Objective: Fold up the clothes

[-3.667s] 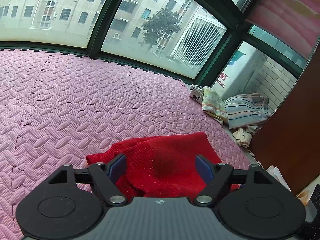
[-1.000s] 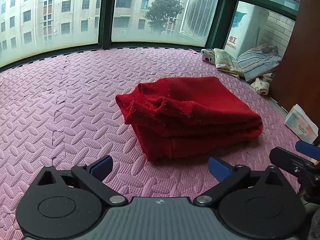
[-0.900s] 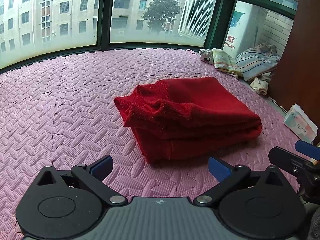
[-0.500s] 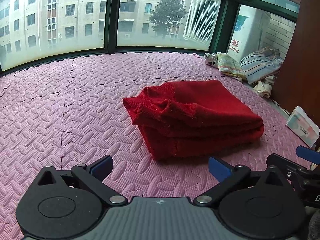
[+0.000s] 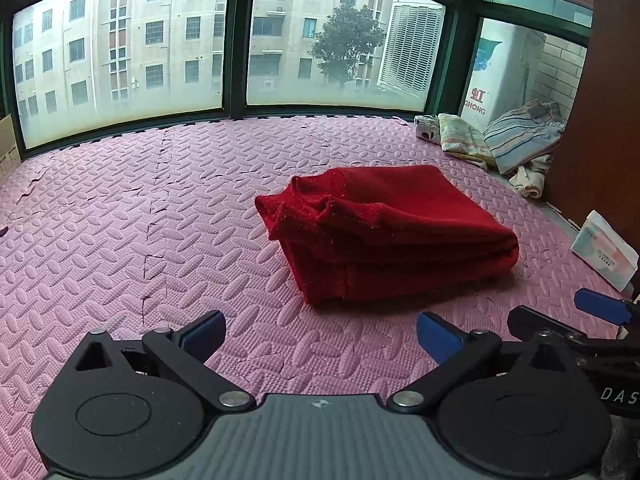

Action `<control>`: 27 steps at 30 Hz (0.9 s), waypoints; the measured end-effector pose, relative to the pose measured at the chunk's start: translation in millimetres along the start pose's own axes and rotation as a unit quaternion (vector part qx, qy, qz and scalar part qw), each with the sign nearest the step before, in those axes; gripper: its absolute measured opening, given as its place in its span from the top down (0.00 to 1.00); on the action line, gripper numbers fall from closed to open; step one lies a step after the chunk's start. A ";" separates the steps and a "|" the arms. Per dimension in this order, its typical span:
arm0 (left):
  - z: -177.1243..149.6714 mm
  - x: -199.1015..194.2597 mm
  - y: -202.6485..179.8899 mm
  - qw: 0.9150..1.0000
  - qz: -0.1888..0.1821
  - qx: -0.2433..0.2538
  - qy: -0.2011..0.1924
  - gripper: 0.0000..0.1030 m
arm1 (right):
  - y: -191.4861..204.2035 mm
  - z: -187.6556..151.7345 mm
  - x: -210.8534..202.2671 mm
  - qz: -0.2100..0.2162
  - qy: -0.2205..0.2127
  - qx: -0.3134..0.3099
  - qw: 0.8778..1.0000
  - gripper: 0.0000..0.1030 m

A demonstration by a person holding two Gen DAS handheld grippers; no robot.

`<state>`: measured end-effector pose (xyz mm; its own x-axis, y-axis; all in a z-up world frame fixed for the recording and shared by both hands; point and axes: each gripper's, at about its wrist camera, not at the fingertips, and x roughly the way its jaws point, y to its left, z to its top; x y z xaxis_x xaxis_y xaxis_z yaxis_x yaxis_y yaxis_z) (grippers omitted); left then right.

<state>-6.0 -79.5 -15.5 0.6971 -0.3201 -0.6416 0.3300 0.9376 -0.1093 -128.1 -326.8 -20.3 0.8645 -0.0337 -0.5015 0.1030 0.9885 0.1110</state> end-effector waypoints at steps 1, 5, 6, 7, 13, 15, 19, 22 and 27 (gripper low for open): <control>-1.5 -1.3 -1.5 1.000 0.001 -0.002 -0.003 0.00 | -0.4 -0.7 -0.2 0.003 -0.001 -0.002 1.000 0.00; -5.5 -3.7 -7.0 1.000 0.011 -0.008 -0.005 0.00 | -2.2 -3.3 -1.0 0.013 -0.007 -0.008 1.000 0.00; -6.2 -4.0 -8.8 1.000 0.012 -0.007 -0.006 0.00 | -3.1 -3.5 -0.9 0.017 -0.007 -0.007 1.000 0.00; -6.6 -4.1 -10.3 1.000 0.014 -0.006 -0.006 0.00 | -4.0 -3.6 -0.9 0.021 -0.008 -0.006 1.000 0.00; -10.2 -4.6 -16.3 1.000 0.026 0.001 -0.010 0.00 | -9.6 -6.0 3.9 0.039 -0.008 -0.002 0.999 0.00; -11.4 -4.4 -16.2 1.000 0.030 0.000 -0.009 0.00 | -11.3 -6.5 5.8 0.044 -0.007 -0.001 0.999 0.00; -12.7 -4.0 -17.6 0.999 0.034 -0.002 -0.010 0.00 | -13.1 -6.8 6.6 0.053 -0.010 -0.004 0.999 0.00; -12.5 -4.8 -21.2 0.999 0.036 -0.001 -0.015 0.00 | -16.0 -7.0 5.6 0.054 -0.013 -0.001 0.998 0.00; -13.7 -6.3 -27.4 0.999 0.035 0.007 -0.017 0.00 | -21.3 -8.9 1.9 0.051 -0.017 0.002 0.999 0.00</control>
<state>-28.2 -101.3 -18.9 0.7401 -0.2582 -0.6209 0.2884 0.9560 -0.0538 -133.0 -346.6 -31.3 0.8866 0.0629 -0.4582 0.0152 0.9862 0.1648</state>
